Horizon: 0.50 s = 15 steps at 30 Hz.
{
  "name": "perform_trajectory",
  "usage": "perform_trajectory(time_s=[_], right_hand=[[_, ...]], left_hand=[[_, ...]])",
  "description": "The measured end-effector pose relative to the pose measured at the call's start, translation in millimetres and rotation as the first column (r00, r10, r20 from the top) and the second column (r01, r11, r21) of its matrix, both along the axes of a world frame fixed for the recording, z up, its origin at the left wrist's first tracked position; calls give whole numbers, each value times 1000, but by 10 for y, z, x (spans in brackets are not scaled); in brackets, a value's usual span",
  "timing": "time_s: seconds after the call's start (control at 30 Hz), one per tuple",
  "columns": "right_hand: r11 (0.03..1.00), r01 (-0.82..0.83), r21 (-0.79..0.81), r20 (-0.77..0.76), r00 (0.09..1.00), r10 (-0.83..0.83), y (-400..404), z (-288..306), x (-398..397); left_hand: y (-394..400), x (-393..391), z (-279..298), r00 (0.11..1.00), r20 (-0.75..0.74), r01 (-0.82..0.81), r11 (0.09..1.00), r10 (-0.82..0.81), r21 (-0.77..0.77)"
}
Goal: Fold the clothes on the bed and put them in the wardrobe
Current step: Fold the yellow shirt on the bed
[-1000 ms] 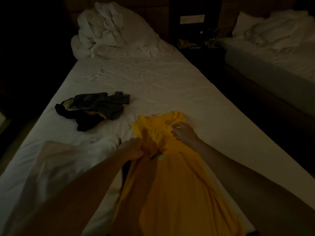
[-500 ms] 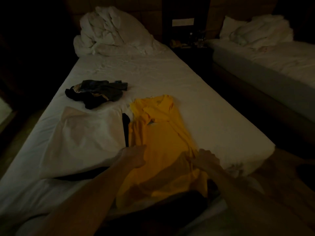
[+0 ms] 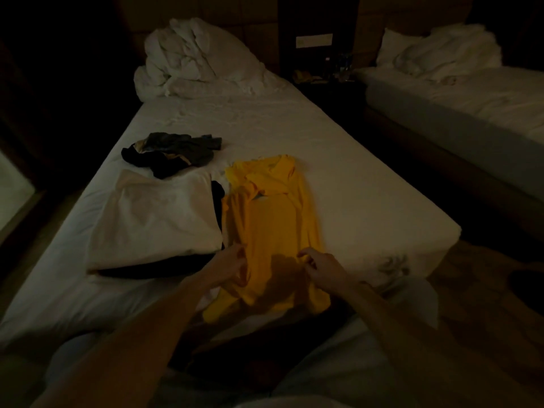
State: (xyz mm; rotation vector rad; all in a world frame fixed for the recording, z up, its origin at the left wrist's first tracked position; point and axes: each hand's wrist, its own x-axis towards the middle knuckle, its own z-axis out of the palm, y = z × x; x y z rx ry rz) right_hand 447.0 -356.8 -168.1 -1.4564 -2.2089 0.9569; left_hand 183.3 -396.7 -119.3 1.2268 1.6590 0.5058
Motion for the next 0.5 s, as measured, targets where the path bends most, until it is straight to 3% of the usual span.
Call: perform_trajectory(time_s=[0.03,0.07,0.1,0.17,0.2,0.23,0.3,0.43,0.5], right_hand=[[1000,-4,25,44,999,3,-7,-37,37],[999,-14,40,87,996,11,-17,-70,101],[997,-36,64,152,988,26,-18,-112,182],[982,-119,145,363,930,59,-34,-186,344],[971,-163,174,475,878,62,-50,-219,403],[962,-199,185,566,822,61,-75,-220,437],[939,-287,188,697,712,78,-85,-230,443],[808,-542,230,819,556,140,-52,-255,341],[690,-687,228,874,457,166,15,-297,307]], left_hand=[[-28,-54,22,998,-50,30,999,-30,17],[-42,-134,29,974,-199,116,992,-104,54],[-45,-221,51,878,-432,260,963,-206,69],[-59,-336,92,525,-793,517,856,-309,9],[-72,-361,80,388,-867,590,807,-311,-25],[-95,-354,55,314,-896,644,764,-313,-41],[-119,-301,-65,250,-902,703,706,-353,-81],[-52,-172,-371,81,-925,850,511,-370,-130],[-10,-122,-496,99,-945,900,433,-311,-47]])
